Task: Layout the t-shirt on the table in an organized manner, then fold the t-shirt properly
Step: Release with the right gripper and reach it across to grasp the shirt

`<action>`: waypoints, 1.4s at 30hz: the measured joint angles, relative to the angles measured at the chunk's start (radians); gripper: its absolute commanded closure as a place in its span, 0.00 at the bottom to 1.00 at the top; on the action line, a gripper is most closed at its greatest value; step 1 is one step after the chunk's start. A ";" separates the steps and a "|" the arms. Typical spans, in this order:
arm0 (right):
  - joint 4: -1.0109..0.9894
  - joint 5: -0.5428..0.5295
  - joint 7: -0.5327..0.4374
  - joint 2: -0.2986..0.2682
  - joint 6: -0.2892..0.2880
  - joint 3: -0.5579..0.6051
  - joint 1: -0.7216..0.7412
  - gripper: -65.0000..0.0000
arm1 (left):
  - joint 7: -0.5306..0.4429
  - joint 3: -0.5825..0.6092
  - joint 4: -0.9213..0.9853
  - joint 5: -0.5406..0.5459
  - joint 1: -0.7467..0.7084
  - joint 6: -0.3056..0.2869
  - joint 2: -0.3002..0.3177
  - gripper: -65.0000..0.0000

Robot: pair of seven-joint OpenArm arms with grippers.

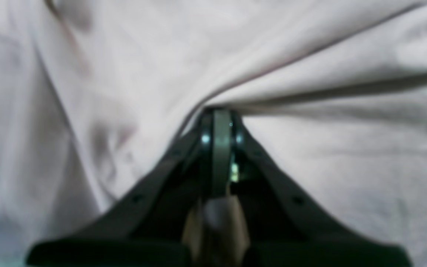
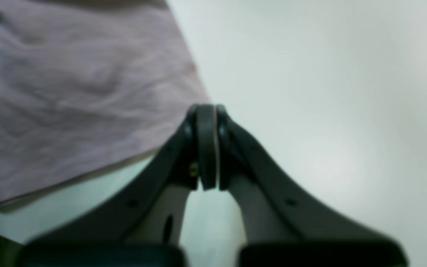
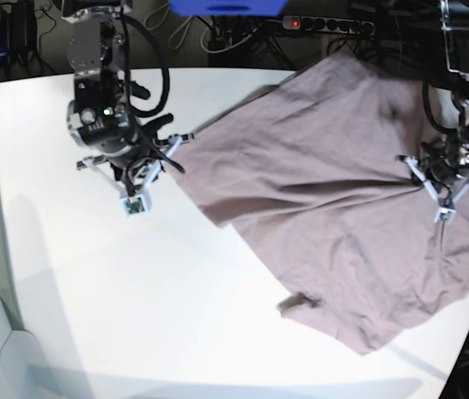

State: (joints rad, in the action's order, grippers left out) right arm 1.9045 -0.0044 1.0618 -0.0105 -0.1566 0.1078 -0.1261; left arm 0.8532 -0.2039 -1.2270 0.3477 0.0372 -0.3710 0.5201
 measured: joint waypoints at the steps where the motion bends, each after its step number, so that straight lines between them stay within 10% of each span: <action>1: 0.000 0.000 0.000 0.000 0.000 0.000 0.000 1.00 | 0.016 -0.016 0.005 -0.011 0.003 0.001 0.006 1.00; 11: 0.000 0.000 0.000 0.002 0.000 0.002 -0.003 1.00 | 0.087 -0.138 -0.176 -0.020 0.050 0.014 0.003 1.00; 23: 0.000 0.000 -0.006 -0.001 0.000 0.003 0.011 1.00 | 0.291 0.046 -0.558 -0.015 -0.074 0.005 -0.295 1.00; 34: -0.001 0.000 0.006 -0.003 0.000 0.005 0.115 1.00 | 0.184 0.166 -0.410 -0.060 -0.179 0.008 -0.214 1.00; 42: -0.039 -0.001 -0.002 0.037 0.000 0.208 0.225 1.00 | 0.109 0.082 -0.348 -0.045 -0.188 0.000 -0.182 1.00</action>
State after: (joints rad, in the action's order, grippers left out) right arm 1.8656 -0.0051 1.0595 0.0261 -0.1566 0.3157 0.0990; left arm 0.9627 -0.1219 -1.5753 0.3027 -0.1505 -0.3710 0.3382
